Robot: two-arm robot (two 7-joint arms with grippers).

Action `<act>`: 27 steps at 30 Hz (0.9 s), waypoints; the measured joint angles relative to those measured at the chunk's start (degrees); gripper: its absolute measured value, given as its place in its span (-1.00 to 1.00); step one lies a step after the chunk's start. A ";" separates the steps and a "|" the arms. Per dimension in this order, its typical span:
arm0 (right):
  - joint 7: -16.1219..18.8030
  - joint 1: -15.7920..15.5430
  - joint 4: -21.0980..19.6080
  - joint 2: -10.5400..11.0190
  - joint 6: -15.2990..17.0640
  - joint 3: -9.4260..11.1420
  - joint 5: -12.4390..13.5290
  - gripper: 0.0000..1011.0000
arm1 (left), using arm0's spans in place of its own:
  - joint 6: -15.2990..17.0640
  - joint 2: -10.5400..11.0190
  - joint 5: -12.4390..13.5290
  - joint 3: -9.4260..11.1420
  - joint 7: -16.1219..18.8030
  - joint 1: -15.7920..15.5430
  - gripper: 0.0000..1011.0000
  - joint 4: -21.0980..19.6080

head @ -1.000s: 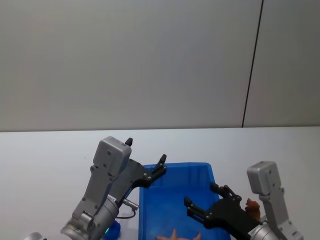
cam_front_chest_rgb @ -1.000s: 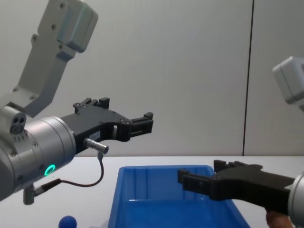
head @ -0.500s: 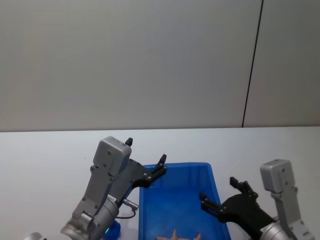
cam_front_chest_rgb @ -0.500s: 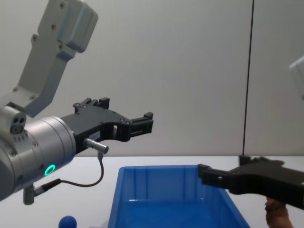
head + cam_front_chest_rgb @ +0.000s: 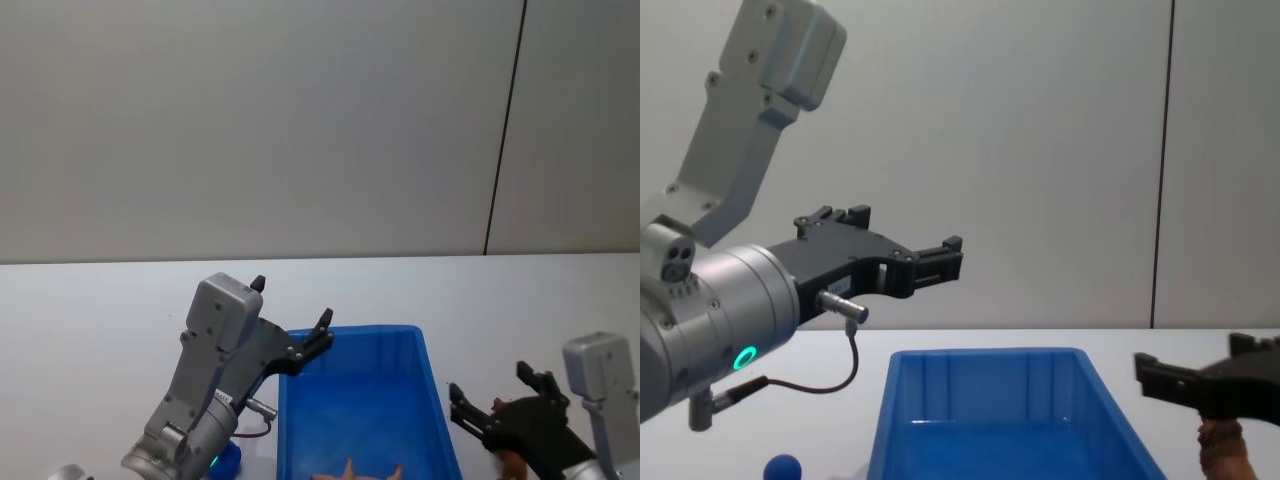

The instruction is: Pick up the two dolls from the table and place them into the box.

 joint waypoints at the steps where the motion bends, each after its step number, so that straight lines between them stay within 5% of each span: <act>1: -0.40 -0.19 -0.12 0.09 0.10 0.04 -0.04 0.98 | 0.00 0.00 0.00 0.00 0.00 0.00 0.98 0.00; 27: -4.75 -4.31 0.40 0.76 4.19 0.42 0.59 0.98 | 0.00 0.00 0.00 0.00 0.00 0.00 0.98 0.00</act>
